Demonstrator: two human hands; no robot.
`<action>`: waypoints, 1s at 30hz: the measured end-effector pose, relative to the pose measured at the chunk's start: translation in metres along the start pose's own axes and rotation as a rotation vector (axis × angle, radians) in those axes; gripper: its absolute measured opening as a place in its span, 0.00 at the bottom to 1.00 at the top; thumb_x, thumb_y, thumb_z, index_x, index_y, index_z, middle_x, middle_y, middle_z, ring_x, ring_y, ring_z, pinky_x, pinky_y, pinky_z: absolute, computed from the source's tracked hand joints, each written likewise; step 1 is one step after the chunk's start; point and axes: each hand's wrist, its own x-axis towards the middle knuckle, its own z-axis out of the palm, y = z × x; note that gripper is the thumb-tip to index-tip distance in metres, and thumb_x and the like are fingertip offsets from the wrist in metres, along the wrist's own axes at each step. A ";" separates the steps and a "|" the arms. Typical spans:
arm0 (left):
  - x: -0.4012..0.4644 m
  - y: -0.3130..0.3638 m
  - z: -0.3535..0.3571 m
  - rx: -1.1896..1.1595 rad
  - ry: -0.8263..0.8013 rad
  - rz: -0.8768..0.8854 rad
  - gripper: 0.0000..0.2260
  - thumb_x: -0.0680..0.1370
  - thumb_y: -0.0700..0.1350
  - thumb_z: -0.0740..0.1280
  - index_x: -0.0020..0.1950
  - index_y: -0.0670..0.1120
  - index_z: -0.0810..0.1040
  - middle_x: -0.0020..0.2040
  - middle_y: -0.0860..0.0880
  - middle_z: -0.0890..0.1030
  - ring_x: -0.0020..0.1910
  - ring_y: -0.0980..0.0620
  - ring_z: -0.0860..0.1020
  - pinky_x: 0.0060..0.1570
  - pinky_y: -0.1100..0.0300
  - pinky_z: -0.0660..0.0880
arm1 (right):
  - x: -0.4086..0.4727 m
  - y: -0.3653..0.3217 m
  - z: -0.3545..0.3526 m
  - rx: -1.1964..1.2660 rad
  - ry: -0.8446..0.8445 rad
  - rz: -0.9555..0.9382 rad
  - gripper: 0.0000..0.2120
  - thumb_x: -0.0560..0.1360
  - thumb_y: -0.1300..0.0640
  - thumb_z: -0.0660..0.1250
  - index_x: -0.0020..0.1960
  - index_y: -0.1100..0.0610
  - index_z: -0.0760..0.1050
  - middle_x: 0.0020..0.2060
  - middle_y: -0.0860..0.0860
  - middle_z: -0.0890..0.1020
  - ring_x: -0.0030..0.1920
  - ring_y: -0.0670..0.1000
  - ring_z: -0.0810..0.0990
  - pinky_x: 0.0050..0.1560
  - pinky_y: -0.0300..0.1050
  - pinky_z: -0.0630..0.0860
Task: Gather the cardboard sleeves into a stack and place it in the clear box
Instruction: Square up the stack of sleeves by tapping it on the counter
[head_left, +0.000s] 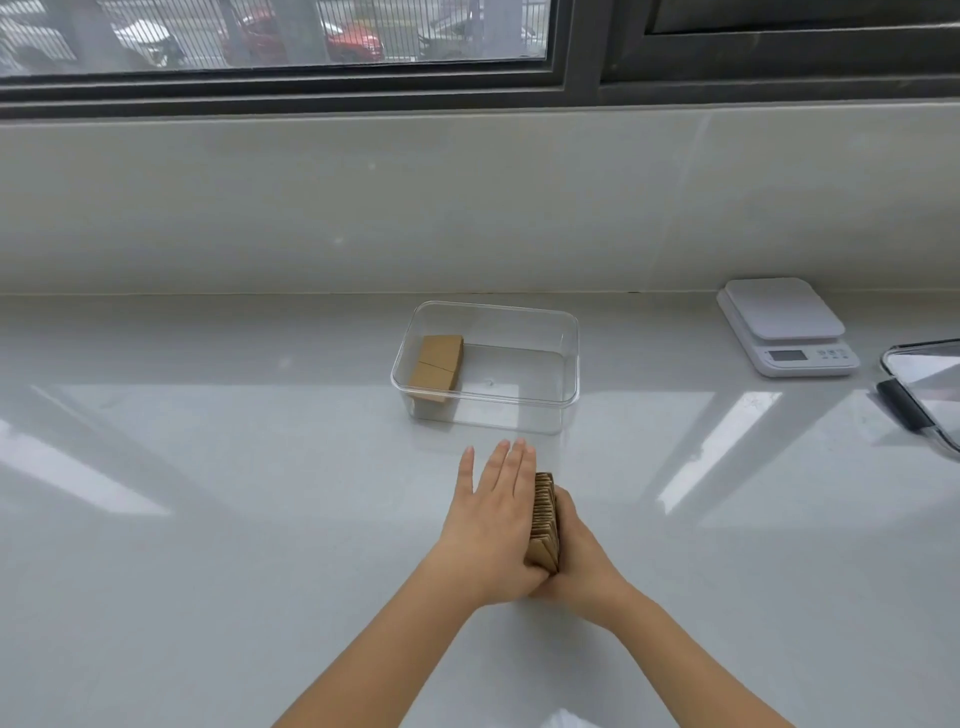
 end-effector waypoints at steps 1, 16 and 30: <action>0.000 0.001 0.000 0.000 -0.003 0.003 0.48 0.71 0.60 0.62 0.76 0.41 0.36 0.79 0.44 0.41 0.77 0.47 0.38 0.73 0.43 0.35 | -0.001 0.000 -0.001 -0.015 -0.016 -0.007 0.45 0.59 0.62 0.80 0.64 0.38 0.58 0.61 0.41 0.75 0.58 0.39 0.78 0.53 0.37 0.78; -0.006 0.011 -0.001 -0.046 0.052 -0.013 0.49 0.71 0.66 0.58 0.75 0.38 0.35 0.78 0.40 0.38 0.76 0.45 0.34 0.73 0.45 0.35 | -0.004 -0.005 -0.002 -0.020 0.035 -0.040 0.17 0.64 0.54 0.70 0.50 0.48 0.69 0.43 0.45 0.78 0.40 0.41 0.75 0.41 0.34 0.75; 0.004 0.012 0.010 -0.154 0.230 0.035 0.50 0.68 0.71 0.56 0.77 0.40 0.43 0.79 0.44 0.42 0.76 0.51 0.35 0.73 0.48 0.37 | 0.004 -0.003 0.003 0.057 -0.001 -0.096 0.32 0.68 0.48 0.71 0.69 0.50 0.64 0.64 0.45 0.74 0.64 0.43 0.74 0.65 0.44 0.72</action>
